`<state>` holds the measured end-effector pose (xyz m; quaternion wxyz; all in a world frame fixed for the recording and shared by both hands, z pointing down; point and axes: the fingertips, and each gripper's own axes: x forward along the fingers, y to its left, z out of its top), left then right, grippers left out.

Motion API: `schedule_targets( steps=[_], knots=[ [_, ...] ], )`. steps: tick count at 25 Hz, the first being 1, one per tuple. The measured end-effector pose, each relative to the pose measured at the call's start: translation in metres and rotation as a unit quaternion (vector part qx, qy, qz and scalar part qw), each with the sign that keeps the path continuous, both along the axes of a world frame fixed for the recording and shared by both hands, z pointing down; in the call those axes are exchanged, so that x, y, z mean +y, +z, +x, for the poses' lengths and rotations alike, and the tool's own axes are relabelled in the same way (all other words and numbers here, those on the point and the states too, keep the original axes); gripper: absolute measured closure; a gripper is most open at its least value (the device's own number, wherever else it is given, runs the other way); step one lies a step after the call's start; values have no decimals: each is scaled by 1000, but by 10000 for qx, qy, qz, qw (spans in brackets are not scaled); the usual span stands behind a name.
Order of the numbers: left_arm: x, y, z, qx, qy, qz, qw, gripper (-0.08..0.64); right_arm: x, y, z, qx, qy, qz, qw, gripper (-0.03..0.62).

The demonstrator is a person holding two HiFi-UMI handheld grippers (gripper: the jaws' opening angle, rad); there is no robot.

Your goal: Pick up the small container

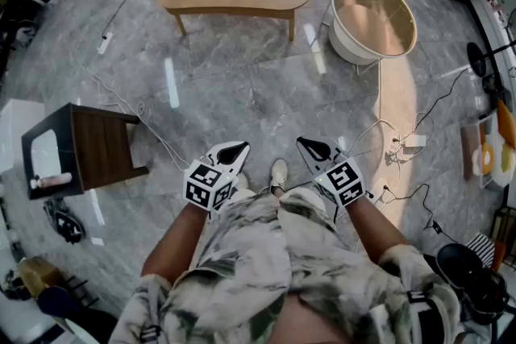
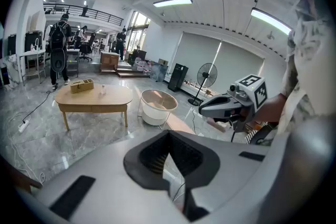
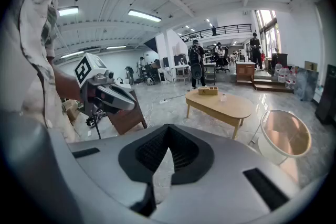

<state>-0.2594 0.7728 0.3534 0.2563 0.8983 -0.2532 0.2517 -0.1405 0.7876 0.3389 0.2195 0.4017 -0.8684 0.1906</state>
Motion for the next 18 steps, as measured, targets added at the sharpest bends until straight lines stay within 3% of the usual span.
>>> schedule_targets(
  steps=[12,13,15,18],
  knots=[
    [-49,-3,26,-1,-543,335,9980,535,-27,0,38,74,-195,89,9997,572],
    [-57,-3,26,7,-604,370,9975,519,-32,0,39,52,-206,59,9998,572],
    [-74,-2,28,12,-680,385,9969,385,-42,2,40,-6,-235,-5,9997,572],
    [-103,1,31,27,-727,411,9965,347,-60,7,38,-40,-300,-92,9995,572]
  ],
)
